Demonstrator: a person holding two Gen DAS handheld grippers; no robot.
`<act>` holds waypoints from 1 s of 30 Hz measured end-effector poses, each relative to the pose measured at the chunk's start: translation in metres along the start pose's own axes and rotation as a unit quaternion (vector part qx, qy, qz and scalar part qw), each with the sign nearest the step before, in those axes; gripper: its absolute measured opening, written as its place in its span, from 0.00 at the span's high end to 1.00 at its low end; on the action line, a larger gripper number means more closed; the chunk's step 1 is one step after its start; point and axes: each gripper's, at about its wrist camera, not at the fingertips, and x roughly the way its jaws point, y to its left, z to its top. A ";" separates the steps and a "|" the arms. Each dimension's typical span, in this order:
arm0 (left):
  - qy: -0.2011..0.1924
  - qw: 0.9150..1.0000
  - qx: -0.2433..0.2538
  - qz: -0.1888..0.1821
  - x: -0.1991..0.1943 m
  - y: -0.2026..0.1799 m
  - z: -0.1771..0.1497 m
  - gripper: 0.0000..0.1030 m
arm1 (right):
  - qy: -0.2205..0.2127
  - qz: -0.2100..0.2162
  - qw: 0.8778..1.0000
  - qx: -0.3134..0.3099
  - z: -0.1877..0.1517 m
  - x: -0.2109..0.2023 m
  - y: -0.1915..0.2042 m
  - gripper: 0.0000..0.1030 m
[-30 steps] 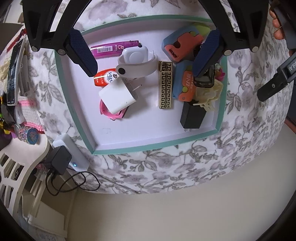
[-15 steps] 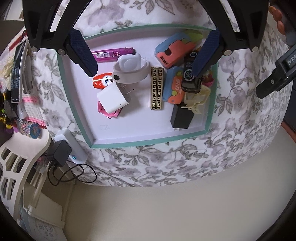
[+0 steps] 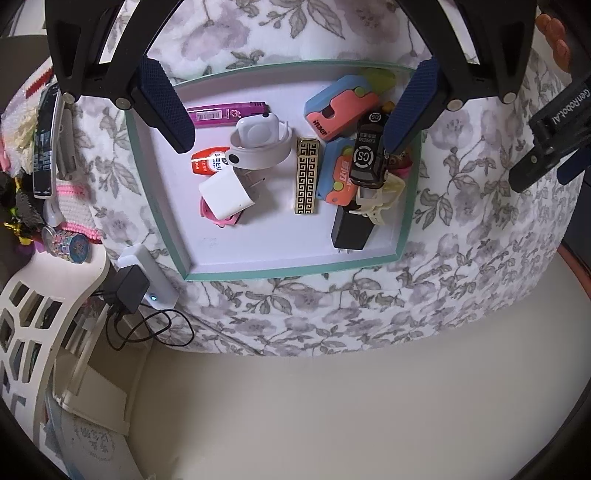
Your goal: Organize rigid objects
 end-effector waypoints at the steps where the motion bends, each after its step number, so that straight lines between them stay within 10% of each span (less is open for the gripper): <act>1: -0.002 1.000 0.002 0.005 -0.002 0.000 -0.001 0.07 | -0.001 0.000 1.000 0.001 -0.001 -0.001 0.000 0.00; 30: 0.003 1.000 -0.008 0.001 -0.006 0.002 -0.003 0.07 | -0.005 -0.003 1.000 -0.008 0.001 -0.005 0.002 0.00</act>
